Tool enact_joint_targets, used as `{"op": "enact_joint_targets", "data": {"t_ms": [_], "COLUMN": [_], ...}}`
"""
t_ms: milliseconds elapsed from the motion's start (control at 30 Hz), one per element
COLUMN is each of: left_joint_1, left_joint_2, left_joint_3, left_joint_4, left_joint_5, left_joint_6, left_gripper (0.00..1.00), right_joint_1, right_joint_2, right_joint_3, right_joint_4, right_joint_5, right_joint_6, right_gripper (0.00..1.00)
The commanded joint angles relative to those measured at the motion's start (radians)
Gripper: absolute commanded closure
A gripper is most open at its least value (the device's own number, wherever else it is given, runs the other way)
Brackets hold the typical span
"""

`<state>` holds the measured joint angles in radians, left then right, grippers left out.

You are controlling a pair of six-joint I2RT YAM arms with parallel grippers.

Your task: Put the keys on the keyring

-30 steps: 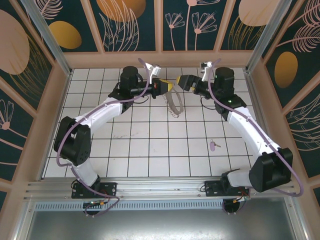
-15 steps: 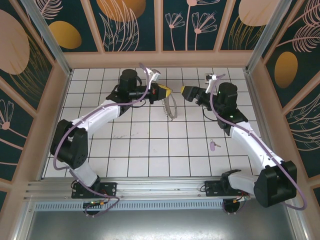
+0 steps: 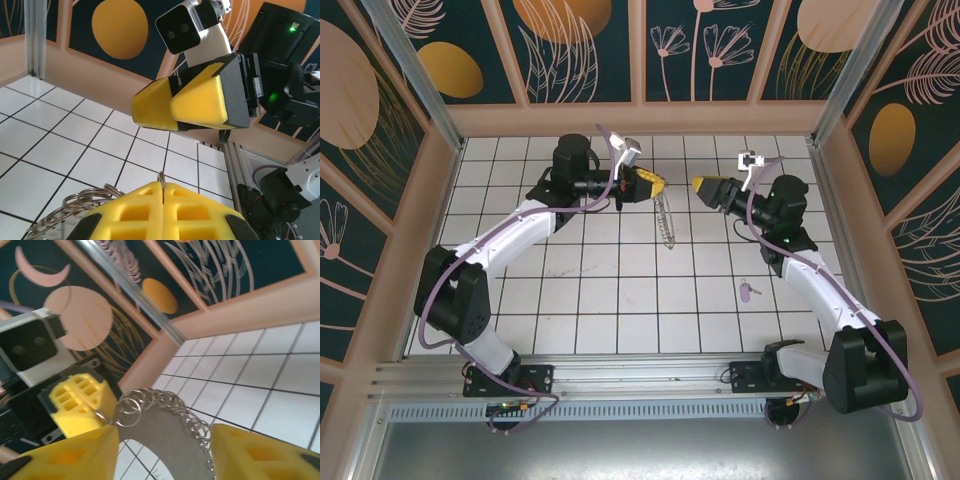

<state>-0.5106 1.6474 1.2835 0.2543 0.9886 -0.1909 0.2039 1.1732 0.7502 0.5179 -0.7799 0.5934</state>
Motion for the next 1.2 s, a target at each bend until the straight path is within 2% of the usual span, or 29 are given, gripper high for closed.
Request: {"op": "enact_joint_targets", "data": {"t_ms": [0,167,333,1167], "left_joint_1": [-0.003,-0.003,-0.003,-0.005], "left_joint_2": [-0.01,0.022,0.026,0.021], "left_joint_3": [0.06,0.089,0.093,0.057], "left_joint_4": [0.064,0.08,0.102,0.201], "left_joint_5": [0.089,0.145,0.184,0.223], "left_joint_6": [0.017,-0.013,-0.041,-0.131], "left_gripper": [1.0,1.0,1.0,1.0], "right_joint_1": [-0.014,-0.011,0.006,0.1], "right_joint_2": [0.0,0.038,0.06,0.088], "right_joint_3": [-0.011,0.005,0.022,0.105], "right_joint_4": [0.176,0.227,0.239,0.243], "right_joint_5": [-0.178,-0.283,-0.311,-0.237], "right_joint_6": [0.01,0.008,0.0,-0.008], "right_gripper": [0.54,0.6,0.65,0.65]}}
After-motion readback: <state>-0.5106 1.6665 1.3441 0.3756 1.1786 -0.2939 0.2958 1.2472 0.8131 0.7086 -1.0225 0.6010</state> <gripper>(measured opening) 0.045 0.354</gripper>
